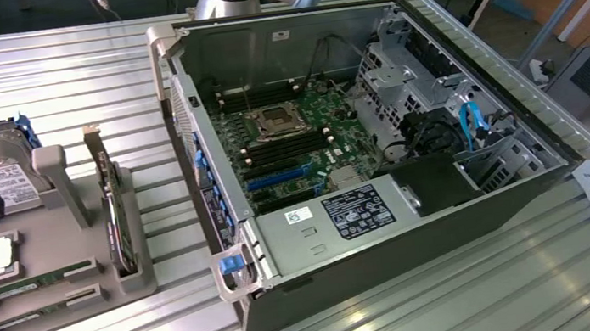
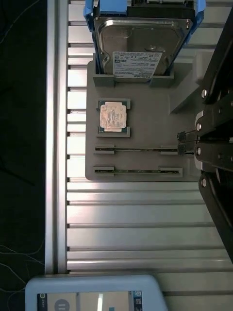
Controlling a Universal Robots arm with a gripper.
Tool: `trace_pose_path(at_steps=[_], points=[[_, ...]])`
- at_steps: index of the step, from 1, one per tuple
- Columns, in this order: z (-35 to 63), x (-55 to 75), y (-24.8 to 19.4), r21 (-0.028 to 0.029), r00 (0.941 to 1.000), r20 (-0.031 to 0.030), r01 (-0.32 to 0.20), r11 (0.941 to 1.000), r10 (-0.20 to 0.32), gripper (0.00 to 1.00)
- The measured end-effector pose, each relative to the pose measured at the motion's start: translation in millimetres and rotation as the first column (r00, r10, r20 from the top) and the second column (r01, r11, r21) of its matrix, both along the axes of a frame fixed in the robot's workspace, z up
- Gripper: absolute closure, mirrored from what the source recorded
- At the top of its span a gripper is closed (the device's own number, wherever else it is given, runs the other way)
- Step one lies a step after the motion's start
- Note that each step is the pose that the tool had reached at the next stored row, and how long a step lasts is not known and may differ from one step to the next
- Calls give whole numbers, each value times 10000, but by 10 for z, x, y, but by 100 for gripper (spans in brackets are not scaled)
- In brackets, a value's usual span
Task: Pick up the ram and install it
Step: 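Pick up the ram and move it above insertion slot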
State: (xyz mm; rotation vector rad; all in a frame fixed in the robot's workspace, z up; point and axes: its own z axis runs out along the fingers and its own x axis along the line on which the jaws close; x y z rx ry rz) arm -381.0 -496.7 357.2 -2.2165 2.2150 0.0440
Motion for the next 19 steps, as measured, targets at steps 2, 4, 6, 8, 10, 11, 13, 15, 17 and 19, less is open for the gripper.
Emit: trace_pose_path(at_steps=[2,4,6,8,10,11,13,15,17,19], points=[[-23,0,-16,0,10000,0,-7,10000,7,89],[-44,-1,-31,0,10000,-1,-12,10000,12,89],[-67,0,-46,0,10000,0,-18,10000,18,89],[-89,0,-60,1,10000,1,-24,10000,24,89],[-120,0,-81,0,10000,0,-32,10000,32,89],[-132,0,-88,1,10000,0,-35,10000,35,89],[-168,0,-108,0,10000,0,-45,10000,45,89],[-197,0,-123,1,10000,1,-53,10000,53,89],[-219,0,-135,0,10000,0,-58,10000,58,89],[-245,0,-148,1,10000,0,-66,10000,66,89]])
